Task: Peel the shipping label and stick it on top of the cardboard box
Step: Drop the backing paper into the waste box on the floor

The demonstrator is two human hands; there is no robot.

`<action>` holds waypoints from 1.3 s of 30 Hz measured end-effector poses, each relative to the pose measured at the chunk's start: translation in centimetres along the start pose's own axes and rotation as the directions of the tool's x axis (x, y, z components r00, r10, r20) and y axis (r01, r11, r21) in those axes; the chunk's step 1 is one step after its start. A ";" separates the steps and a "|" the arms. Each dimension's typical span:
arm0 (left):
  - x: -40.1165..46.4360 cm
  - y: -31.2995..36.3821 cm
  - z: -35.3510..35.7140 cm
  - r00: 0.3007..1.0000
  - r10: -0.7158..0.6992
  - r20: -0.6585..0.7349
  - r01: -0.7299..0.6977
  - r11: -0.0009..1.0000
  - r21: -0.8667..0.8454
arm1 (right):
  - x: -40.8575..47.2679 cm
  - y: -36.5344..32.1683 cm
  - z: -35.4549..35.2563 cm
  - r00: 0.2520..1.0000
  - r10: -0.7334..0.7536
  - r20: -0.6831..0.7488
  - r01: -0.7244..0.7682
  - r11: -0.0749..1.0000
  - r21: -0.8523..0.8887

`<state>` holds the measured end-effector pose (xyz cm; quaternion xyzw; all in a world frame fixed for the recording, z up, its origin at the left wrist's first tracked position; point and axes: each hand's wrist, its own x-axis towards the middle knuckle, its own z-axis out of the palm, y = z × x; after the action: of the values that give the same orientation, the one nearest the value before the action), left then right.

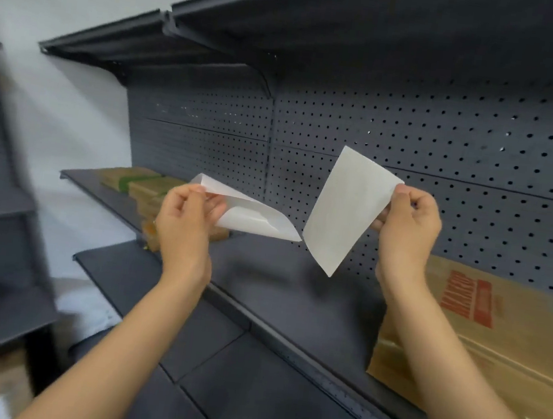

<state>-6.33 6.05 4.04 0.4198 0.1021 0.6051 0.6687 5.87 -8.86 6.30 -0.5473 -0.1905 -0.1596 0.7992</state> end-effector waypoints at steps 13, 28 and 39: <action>-1.3 5.2 -13.0 0.928 0.190 -0.320 -0.123 0.968 0.216 | -8.9 3.5 9.0 0.921 0.166 0.353 -0.223 0.967 0.125; 0.4 7.6 -31.2 0.770 0.277 -0.575 -0.075 0.934 0.349 | -25.2 12.1 22.1 0.700 0.355 0.619 -0.423 0.905 -0.041; -2.2 2.5 -43.7 0.601 0.211 -0.771 0.172 0.908 0.382 | -34.9 20.7 24.7 0.556 0.487 0.673 -0.391 0.868 -0.306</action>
<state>-36.88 23.00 -22.50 0.2388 0.5123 0.6989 0.4383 -18.33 23.10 -19.23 -0.6412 -0.3410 0.2662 0.6339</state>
